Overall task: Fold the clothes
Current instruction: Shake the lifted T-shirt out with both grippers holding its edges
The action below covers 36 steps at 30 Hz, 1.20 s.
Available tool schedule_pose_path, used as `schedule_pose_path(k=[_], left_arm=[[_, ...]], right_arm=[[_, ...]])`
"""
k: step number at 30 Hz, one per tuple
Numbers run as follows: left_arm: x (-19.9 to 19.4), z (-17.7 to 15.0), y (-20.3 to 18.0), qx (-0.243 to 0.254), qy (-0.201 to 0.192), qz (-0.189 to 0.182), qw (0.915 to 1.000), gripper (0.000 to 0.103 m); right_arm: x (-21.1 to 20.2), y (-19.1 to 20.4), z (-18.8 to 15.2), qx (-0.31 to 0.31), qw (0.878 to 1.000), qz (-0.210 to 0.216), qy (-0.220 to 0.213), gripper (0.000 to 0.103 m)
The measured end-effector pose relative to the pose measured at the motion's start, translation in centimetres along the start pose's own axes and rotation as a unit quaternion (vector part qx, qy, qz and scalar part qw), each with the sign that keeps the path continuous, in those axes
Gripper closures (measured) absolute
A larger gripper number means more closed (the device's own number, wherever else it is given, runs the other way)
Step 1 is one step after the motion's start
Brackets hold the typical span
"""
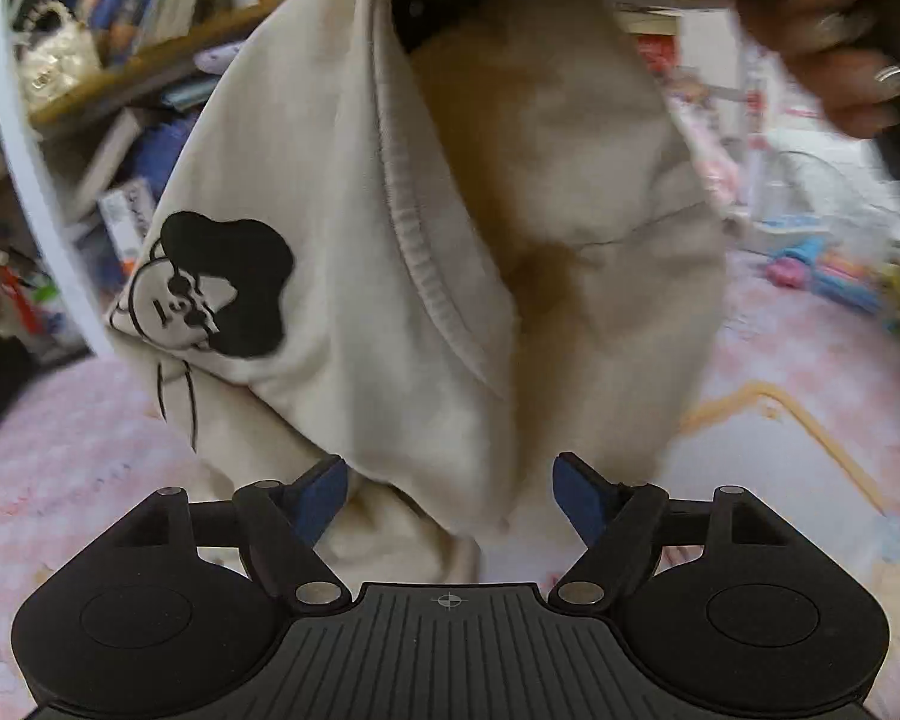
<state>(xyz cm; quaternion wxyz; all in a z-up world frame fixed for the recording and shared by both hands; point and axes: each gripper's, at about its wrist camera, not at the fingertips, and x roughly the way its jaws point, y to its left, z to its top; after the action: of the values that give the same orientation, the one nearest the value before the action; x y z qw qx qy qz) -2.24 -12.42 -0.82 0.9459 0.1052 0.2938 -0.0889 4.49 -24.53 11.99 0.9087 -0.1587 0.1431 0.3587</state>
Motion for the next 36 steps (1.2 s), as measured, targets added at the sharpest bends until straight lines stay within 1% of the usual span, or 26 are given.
schedule_pose_path(k=[2,5,6,7,8,9,10,13,14,16,18,20,21,22,23,25,26,27,29,30,31,32,33,34,35,36], left_arm=[[0.9,0.4,-0.2,-0.014,-0.003,0.006,0.9999,0.025],[2.4,0.4,-0.8,-0.005,0.003,0.033,0.9994,0.026],[2.8,0.2,-0.8,-0.003,0.005,0.041,0.9991,0.034],[3.0,0.0,-0.3,-0.009,0.007,0.045,0.9989,0.056],[3.0,-0.3,0.4,-0.022,0.011,0.046,0.9986,0.069],[2.6,-0.5,1.4,-0.038,0.008,0.051,0.998,0.086],[1.9,-0.5,2.6,-0.057,-0.001,0.059,0.9967,0.099],[-0.4,-0.4,6.3,-0.115,-0.028,0.082,0.9896,0.1],[-1.7,-0.1,7.5,-0.129,-0.047,0.095,0.986,0.1],[-5.4,1.4,9.6,-0.143,-0.107,0.127,0.9758,0.1],[-9.6,3.1,10.5,-0.14,-0.173,0.149,0.9635,0.1],[-13.9,5.1,10.9,-0.123,-0.242,0.179,0.9455,0.1],[-16.0,6.2,11.1,-0.116,-0.278,0.194,0.9338,0.1],[-18.0,7.3,11.3,-0.114,-0.313,0.208,0.9197,0.1],[-19.9,8.3,11.4,-0.113,-0.349,0.222,0.9036,0.1],[-24.0,9.8,11.4,-0.104,-0.425,0.24,0.8665,0.1],[-25.9,10.5,11.3,-0.097,-0.462,0.247,0.8462,0.1],[-27.8,11.3,11.2,-0.087,-0.498,0.251,0.8254,0.1],[-30.8,12.5,11.1,-0.067,-0.564,0.252,0.7833,0.1],[-31.1,12.9,11.3,-0.064,-0.575,0.249,0.777,0.1],[-30.2,13.2,11.9,-0.068,-0.563,0.243,0.7874,0.1],[-29.3,13.4,12.4,-0.071,-0.55,0.236,0.7976,0.1],[-28.4,13.7,13.0,-0.075,-0.538,0.23,0.8076,0.1],[-27.5,14.0,13.5,-0.079,-0.525,0.223,0.8173,0.1],[-26.6,14.2,14.0,-0.082,-0.513,0.216,0.8268,0.1],[-25.7,14.5,14.6,-0.086,-0.5,0.21,0.836,0.1]], right_arm=[[-0.3,-0.1,0.5,0.006,1.0,0.0,0.003,0.09],[-0.8,-0.5,1.0,0.02,1.0,-0.004,0.009,0.09],[-1.1,-0.5,1.0,0.02,1.0,-0.007,0.008,0.09],[-1.4,-0.5,1.0,0.016,1.0,-0.012,0.006,0.09],[-1.7,-0.5,0.9,0.01,1.0,-0.02,0.007,0.09],[-1.9,-0.7,0.7,0.006,1.0,-0.029,0.008,0.09],[-2.2,-1.0,0.5,0.007,0.999,-0.038,0.012,0.09],[-2.8,-2.2,-0.8,0.017,0.997,-0.063,0.032,0.09],[-3.1,-2.4,-1.5,0.018,0.997,-0.069,0.041,0.09],[-3.7,-2.3,-2.8,0.007,0.996,-0.072,0.054,0.09],[-4.7,-1.6,-3.6,-0.019,0.996,-0.064,0.055,0.09],[-6.3,0.0,-3.6,-0.061,0.996,-0.054,0.028,0.09],[-7.3,1.0,-3.1,-0.088,0.995,-0.055,0.001,0.091],[-8.4,1.9,-2.4,-0.111,0.992,-0.057,-0.028,0.091],[-9.5,2.7,-1.3,-0.128,0.988,-0.061,-0.062,0.091],[-12.6,3.7,1.5,-0.136,0.978,-0.061,-0.147,0.092],[-14.5,4.1,3.0,-0.134,0.97,-0.06,-0.194,0.092],[-16.5,4.5,4.5,-0.138,0.959,-0.062,-0.24,0.091],[-20.5,5.2,7.1,-0.147,0.932,-0.065,-0.325,0.091],[-22.4,5.4,8.2,-0.15,0.918,-0.063,-0.362,0.091],[-24.0,5.5,9.1,-0.152,0.905,-0.062,-0.393,0.091],[-25.2,5.5,9.7,-0.152,0.895,-0.06,-0.416,0.091],[-26.1,5.5,10.3,-0.15,0.888,-0.058,-0.432,0.091],[-26.7,5.5,10.7,-0.148,0.884,-0.056,-0.44,0.091],[-27.0,5.4,11.1,-0.144,0.883,-0.054,-0.444,0.091],[-26.8,5.3,11.3,-0.138,0.886,-0.052,-0.439,0.091]])
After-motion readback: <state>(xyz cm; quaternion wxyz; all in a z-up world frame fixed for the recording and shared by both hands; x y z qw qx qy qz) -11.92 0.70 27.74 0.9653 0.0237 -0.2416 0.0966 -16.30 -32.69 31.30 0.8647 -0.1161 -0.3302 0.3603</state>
